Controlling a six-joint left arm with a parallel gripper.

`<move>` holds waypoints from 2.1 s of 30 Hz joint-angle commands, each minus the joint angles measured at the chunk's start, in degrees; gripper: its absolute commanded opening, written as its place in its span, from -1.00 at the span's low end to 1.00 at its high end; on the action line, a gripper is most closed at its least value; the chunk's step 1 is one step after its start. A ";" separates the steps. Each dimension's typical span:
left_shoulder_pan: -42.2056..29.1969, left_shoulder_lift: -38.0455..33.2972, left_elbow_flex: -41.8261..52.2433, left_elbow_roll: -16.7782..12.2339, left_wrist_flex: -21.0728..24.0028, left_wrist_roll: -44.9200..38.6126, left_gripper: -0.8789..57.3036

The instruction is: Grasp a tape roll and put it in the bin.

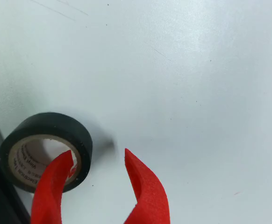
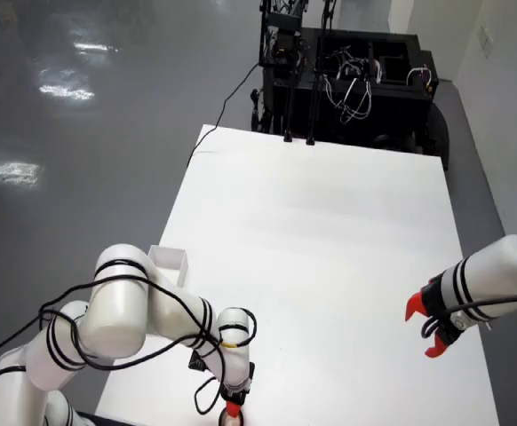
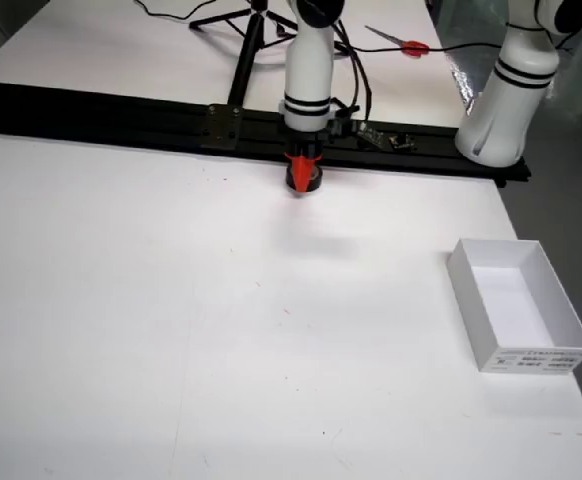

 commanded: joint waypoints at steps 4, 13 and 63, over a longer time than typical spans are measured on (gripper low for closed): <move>-0.05 3.29 -0.06 0.07 -2.59 -0.12 -0.34; -0.67 3.29 -0.06 -0.99 -2.59 -0.12 -0.99; 44.60 -24.22 -0.15 8.77 16.66 17.01 -0.99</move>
